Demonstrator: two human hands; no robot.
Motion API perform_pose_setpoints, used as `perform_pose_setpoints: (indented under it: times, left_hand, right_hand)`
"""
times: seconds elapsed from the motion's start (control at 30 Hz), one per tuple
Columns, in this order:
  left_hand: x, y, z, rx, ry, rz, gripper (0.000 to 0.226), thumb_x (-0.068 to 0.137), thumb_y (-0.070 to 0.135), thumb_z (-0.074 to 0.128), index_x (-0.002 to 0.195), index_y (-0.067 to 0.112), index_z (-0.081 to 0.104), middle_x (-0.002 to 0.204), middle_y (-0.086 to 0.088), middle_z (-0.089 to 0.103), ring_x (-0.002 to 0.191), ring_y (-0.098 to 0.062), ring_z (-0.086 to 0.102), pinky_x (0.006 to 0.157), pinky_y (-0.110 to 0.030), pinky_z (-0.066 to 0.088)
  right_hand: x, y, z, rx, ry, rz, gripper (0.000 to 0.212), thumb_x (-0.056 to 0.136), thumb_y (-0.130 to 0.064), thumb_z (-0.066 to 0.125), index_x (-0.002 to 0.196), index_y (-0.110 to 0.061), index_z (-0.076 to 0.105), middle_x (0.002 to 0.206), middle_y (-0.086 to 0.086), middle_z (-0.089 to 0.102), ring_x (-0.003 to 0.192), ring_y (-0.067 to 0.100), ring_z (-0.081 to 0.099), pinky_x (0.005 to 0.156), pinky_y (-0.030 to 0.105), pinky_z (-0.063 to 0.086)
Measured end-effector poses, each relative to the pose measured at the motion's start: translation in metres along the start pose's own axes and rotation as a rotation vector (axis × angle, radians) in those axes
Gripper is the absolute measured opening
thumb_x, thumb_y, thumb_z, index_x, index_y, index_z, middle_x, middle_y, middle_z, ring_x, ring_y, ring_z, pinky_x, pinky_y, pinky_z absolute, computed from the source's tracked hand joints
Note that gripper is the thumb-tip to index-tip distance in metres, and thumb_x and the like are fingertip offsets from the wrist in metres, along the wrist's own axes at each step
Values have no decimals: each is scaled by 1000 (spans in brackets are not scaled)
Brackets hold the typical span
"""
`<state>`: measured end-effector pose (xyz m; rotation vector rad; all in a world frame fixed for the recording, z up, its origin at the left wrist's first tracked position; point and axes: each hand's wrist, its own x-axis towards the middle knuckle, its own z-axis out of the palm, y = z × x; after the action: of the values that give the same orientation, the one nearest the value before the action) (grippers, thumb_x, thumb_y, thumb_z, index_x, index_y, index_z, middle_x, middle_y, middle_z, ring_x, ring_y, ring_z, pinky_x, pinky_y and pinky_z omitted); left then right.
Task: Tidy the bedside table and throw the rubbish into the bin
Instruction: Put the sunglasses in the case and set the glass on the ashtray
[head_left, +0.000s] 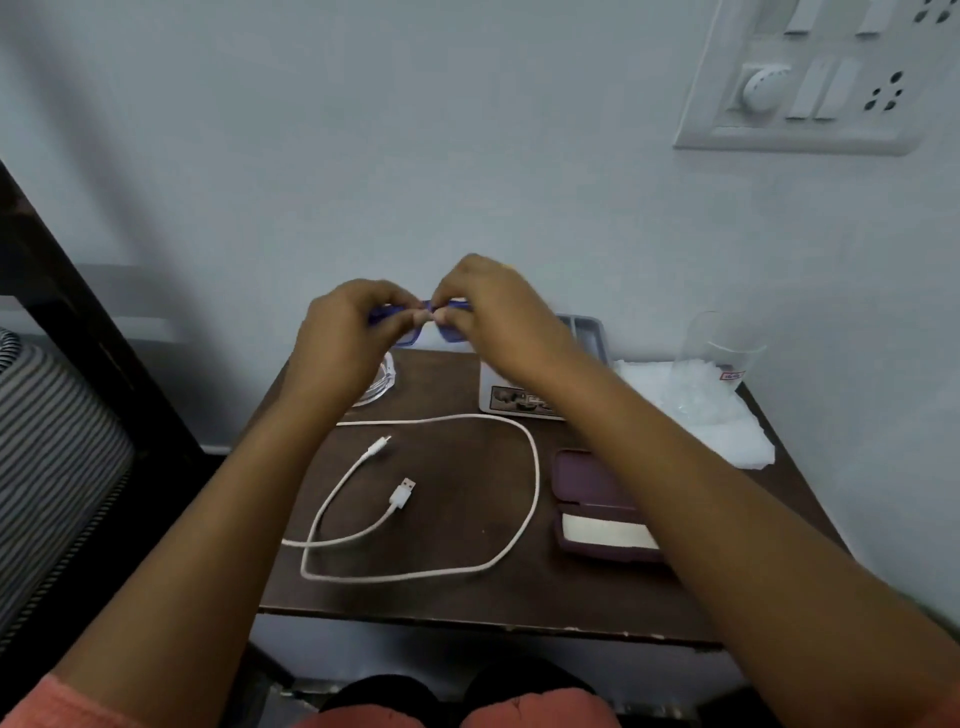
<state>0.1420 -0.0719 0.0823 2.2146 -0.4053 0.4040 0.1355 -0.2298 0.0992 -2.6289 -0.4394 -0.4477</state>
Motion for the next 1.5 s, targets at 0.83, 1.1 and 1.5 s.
perform_pose_setpoints:
  times: [0.83, 1.1, 1.5]
  left_hand:
    - [-128, 71, 134, -224, -368, -150, 8, 82, 22, 69, 81, 21, 77, 68, 19, 67, 69, 10, 61, 62, -4, 41]
    - [-137, 70, 140, -67, -300, -40, 11, 84, 25, 66, 76, 19, 71, 74, 6, 69, 71, -10, 61, 67, -27, 47]
    - [-156, 58, 153, -23, -156, 93, 12, 84, 14, 65, 91, 17, 74, 90, 3, 63, 83, -10, 58, 73, -12, 40]
  right_hand:
    - [-231, 102, -15, 361, 72, 446, 18, 87, -12, 64, 88, -27, 74, 87, -12, 68, 90, -4, 59, 73, 5, 43]
    - [-240, 101, -9, 246, 65, 411, 17, 91, -16, 59, 89, -25, 73, 88, -13, 66, 88, 4, 58, 89, 0, 22]
    - [-259, 98, 21, 75, 317, 346, 32, 89, -33, 46, 99, -19, 72, 91, -3, 58, 95, 8, 51, 85, 14, 37]
